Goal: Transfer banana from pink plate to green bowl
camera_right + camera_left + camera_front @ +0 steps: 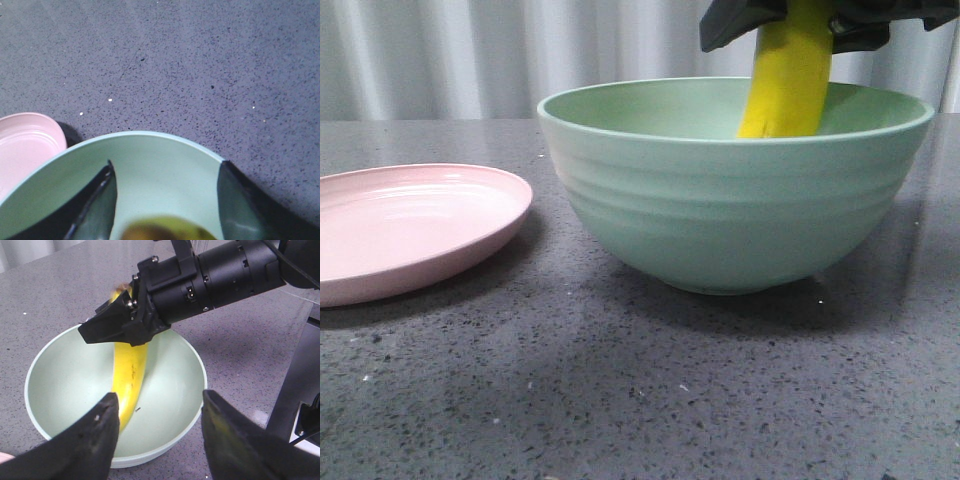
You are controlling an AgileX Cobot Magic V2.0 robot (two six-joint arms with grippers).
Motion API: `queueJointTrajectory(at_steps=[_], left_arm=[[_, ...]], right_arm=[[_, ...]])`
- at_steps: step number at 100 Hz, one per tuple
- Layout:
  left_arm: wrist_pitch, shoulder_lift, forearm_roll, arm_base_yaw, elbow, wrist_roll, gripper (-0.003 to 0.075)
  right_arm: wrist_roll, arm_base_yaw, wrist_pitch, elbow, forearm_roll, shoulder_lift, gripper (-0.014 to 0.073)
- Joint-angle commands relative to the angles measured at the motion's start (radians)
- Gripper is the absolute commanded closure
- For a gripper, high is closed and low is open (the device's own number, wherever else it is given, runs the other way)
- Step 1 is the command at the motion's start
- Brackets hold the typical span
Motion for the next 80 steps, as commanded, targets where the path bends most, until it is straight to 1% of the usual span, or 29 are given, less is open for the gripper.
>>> queueJointTrajectory(at_steps=[1, 29, 45, 51, 58, 63, 72, 73, 74, 78, 80], left_arm=[[-0.075, -0.015, -0.015, 0.003, -0.035, -0.001, 0.0376], [-0.075, -0.015, -0.015, 0.003, -0.035, -0.001, 0.0376], [-0.078, -0.015, -0.015, 0.003, -0.035, -0.001, 0.0377], [-0.078, -0.015, -0.015, 0.003, -0.035, -0.001, 0.0396], [-0.078, -0.018, -0.015, 0.003, -0.035, -0.001, 0.0449], [-0.078, -0.018, -0.015, 0.003, -0.035, -0.001, 0.0518], [-0.078, -0.033, -0.015, 0.003, -0.035, -0.001, 0.064], [-0.078, -0.038, -0.015, 0.003, -0.034, -0.001, 0.067], [-0.078, -0.038, -0.015, 0.003, -0.033, -0.001, 0.067], [-0.078, -0.051, -0.015, 0.003, -0.032, -0.001, 0.0738], [-0.078, -0.055, -0.015, 0.003, -0.03, -0.001, 0.0739]], right_arm=[[-0.012, -0.005, -0.086, -0.037, -0.054, -0.046, 0.0217], [-0.012, -0.005, -0.087, -0.037, -0.2, -0.162, 0.0217], [-0.012, -0.005, -0.06, -0.037, -0.209, -0.262, 0.0217], [-0.012, -0.005, -0.032, -0.037, -0.209, -0.301, 0.0225], [-0.012, -0.005, 0.007, -0.037, -0.209, -0.348, 0.0263], [-0.012, -0.005, 0.034, -0.037, -0.209, -0.382, 0.0316], [-0.012, -0.005, 0.077, -0.037, -0.209, -0.438, 0.0453], [-0.012, -0.005, 0.081, -0.037, -0.209, -0.442, 0.0475], [-0.012, -0.005, 0.083, -0.037, -0.209, -0.451, 0.0487], [-0.012, -0.005, 0.099, -0.037, -0.209, -0.477, 0.0554], [-0.012, -0.005, 0.108, -0.037, -0.209, -0.485, 0.0586]])
